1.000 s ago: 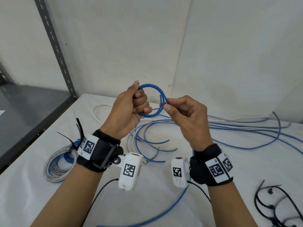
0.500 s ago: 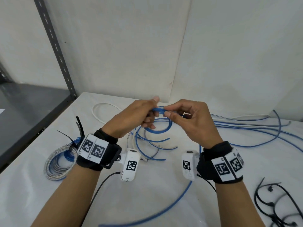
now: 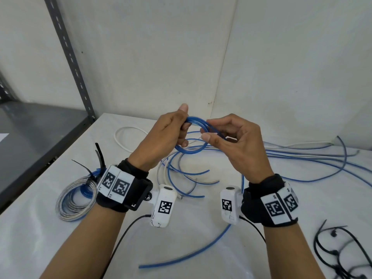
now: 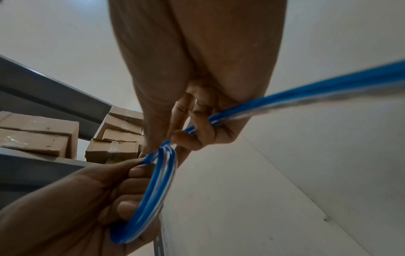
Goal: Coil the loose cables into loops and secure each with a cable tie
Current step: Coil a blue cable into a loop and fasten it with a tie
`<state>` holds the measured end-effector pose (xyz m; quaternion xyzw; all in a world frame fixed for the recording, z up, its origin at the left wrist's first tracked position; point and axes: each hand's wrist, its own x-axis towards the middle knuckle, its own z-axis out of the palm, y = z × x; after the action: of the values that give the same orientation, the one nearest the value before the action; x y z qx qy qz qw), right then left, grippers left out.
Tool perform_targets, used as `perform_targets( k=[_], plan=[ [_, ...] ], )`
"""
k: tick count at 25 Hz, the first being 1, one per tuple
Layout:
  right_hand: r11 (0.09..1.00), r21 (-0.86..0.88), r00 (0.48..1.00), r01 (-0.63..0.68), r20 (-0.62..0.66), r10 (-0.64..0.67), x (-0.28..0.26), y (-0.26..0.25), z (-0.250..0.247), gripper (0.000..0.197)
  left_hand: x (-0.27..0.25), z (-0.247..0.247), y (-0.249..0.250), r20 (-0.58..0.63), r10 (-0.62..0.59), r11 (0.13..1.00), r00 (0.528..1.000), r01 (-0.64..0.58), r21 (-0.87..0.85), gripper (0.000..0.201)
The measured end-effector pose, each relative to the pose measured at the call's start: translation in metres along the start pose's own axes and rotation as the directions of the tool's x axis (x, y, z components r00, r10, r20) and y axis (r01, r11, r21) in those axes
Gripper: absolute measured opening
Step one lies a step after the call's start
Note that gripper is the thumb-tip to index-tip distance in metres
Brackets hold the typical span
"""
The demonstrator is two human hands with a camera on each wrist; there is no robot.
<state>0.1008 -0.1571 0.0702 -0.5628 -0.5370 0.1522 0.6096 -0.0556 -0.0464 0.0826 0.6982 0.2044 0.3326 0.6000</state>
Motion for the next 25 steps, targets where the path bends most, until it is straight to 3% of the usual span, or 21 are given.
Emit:
perform_targets(
  k=[5, 8, 11, 17, 22, 25],
  plan=[
    [1.0, -0.007, 0.999, 0.015, -0.044, -0.015, 0.002, 0.0, -0.005, 0.013, 0.001, -0.005, -0.003, 0.068, 0.028, 0.998, 0.997, -0.032, 0.059, 0.047],
    [0.999, -0.046, 1.0, 0.002, 0.001, -0.002, 0.001, 0.0, -0.015, 0.014, -0.001, -0.018, -0.001, 0.085, 0.164, 0.934, 0.983, -0.182, 0.307, 0.025],
    [0.995, -0.1, 0.999, 0.009, 0.039, -0.005, 0.002, 0.001, -0.018, 0.015, -0.004, -0.023, 0.001, 0.091, 0.182, 0.901, 0.979, -0.203, 0.384, 0.012],
    [0.998, -0.06, 1.0, 0.012, 0.017, -0.011, 0.002, 0.002, -0.015, 0.009, -0.003, -0.024, 0.002, 0.029, 0.132, 0.959, 0.991, -0.135, 0.25, 0.017],
    [0.998, 0.049, 0.983, 0.038, -0.181, -0.028, 0.002, 0.008, 0.005, 0.008, -0.001, -0.022, 0.002, -0.084, 0.096, 0.995, 0.992, -0.094, 0.028, 0.015],
    [0.988, 0.156, 0.987, 0.012, -0.162, 0.013, 0.001, 0.004, 0.009, 0.009, 0.0, -0.021, 0.0, -0.113, 0.077, 0.995, 0.991, -0.084, -0.058, 0.014]
  ],
)
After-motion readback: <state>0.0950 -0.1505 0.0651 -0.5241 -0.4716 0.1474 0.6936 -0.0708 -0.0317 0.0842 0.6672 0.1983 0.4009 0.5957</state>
